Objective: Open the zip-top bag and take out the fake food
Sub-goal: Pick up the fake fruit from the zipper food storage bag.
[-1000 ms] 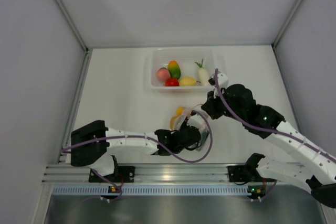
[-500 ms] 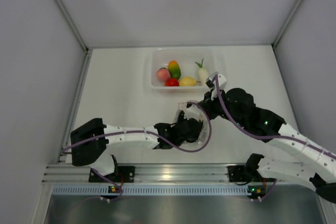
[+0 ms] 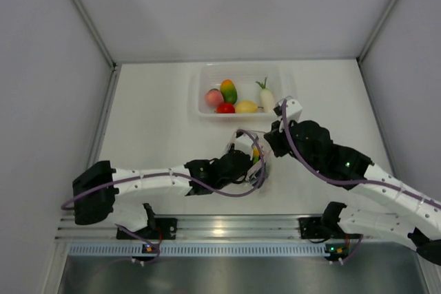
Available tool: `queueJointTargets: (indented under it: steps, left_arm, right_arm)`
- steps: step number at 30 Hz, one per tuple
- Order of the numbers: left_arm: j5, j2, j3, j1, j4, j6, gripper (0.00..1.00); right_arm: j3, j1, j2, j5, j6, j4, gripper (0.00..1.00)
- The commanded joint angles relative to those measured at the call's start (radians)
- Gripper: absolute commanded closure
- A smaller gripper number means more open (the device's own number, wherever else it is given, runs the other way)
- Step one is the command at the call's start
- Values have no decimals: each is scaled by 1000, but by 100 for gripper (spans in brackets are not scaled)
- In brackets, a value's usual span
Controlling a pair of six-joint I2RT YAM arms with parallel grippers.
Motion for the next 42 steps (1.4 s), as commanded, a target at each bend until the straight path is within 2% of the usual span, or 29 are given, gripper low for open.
queueJointTargets:
  steps: [1, 6, 10, 14, 17, 24, 29, 35, 37, 42]
  left_arm:
    - [73, -83, -38, 6, 173, 7, 100]
    - [125, -111, -113, 6, 248, 39, 100]
    - [126, -169, -184, 5, 387, 71, 100]
    - [76, -202, -208, 5, 429, 117, 100]
    - [62, -196, -182, 5, 429, 166, 100]
    - [-120, -114, -112, 5, 329, 188, 100]
    - [-243, -108, -118, 5, 300, 125, 100]
    - [-372, -131, -84, 5, 190, 41, 100]
    - [-361, -142, -84, 6, 188, 34, 100]
    - [-219, -169, -84, 6, 197, 18, 100]
  right_arm:
    - [-15, 5, 3, 144, 20, -74, 100]
    - [-6, 5, 23, 176, 16, -73, 100]
    - [-23, 5, 29, 141, 27, -64, 100]
    - [-60, 6, 17, -18, 4, -39, 100]
    - [-68, 20, 14, -48, -21, -45, 100]
    - [-39, 54, -34, -66, -7, -82, 100]
    - [-26, 54, -24, -58, -2, -117, 100]
    - [-31, 54, -21, -55, 7, -117, 100]
    - [-34, 54, -17, -34, 5, -116, 100]
    - [-57, 54, 14, 73, 31, -81, 100]
